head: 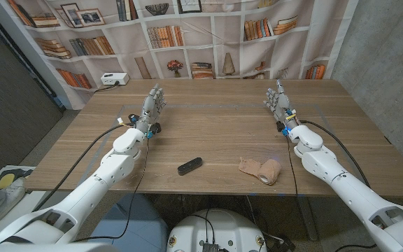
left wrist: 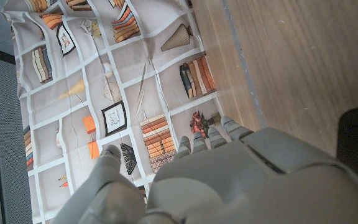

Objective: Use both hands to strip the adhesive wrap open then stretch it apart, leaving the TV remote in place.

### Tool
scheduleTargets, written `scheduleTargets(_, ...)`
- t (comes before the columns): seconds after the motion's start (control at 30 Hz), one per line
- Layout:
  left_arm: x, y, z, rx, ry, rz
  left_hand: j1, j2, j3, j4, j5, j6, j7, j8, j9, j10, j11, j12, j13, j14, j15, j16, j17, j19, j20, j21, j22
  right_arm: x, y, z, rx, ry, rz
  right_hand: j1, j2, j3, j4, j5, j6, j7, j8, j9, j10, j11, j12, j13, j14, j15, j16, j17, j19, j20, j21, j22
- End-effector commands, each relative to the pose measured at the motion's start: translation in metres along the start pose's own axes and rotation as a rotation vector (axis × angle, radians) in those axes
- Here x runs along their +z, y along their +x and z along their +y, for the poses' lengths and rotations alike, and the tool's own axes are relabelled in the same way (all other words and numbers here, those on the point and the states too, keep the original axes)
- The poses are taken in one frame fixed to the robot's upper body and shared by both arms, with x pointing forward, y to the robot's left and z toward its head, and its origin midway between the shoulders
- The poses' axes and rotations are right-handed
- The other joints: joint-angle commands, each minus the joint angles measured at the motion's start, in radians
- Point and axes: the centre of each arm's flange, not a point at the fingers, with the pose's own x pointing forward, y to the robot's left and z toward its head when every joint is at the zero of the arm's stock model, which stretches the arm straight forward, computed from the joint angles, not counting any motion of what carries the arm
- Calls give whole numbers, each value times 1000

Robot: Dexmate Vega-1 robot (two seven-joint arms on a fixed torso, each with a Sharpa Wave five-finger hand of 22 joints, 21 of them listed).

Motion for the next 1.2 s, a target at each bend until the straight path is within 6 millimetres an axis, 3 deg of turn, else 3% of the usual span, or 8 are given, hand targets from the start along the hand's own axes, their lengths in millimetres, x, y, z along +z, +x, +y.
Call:
scheduleTargets(0.03, 3, 0, 4, -3, 26, -12, 9, 1, 8, 1, 5, -7, 0, 5, 2, -4, -2, 3, 3, -8, -1, 5, 4, 1, 8, 6, 5, -3, 6, 4, 8, 12, 11, 9, -1, 7, 1, 3, -2, 11, 4, 3, -2, 7, 7, 2, -10, 1, 5, 3, -1, 8, 7, 3)
scheduleTargets(0.67, 4, -5, 12, -5, 18, -26, 11, 5, 9, -3, 5, -4, 1, 4, 2, -1, -1, 1, 4, -8, -1, 5, 4, 2, 8, 5, 5, 7, 5, 12, 25, -15, -13, 12, -2, 6, -2, 1, -1, 11, 3, 4, -2, 7, 5, 2, -11, 1, 4, 3, -1, 9, 6, 3)
scheduleTargets(1.2, 12, -21, 9, 12, 31, -59, 12, 6, 10, -6, 4, -1, 1, 3, 2, -1, 1, -2, 4, -8, 1, 4, 4, 2, 7, 4, 5, 11, 8, 16, 85, -70, -37, 23, -3, 7, -10, -2, -4, 11, 1, 4, -3, 4, 3, 3, -11, -3, 3, 3, -3, 10, 5, 3)
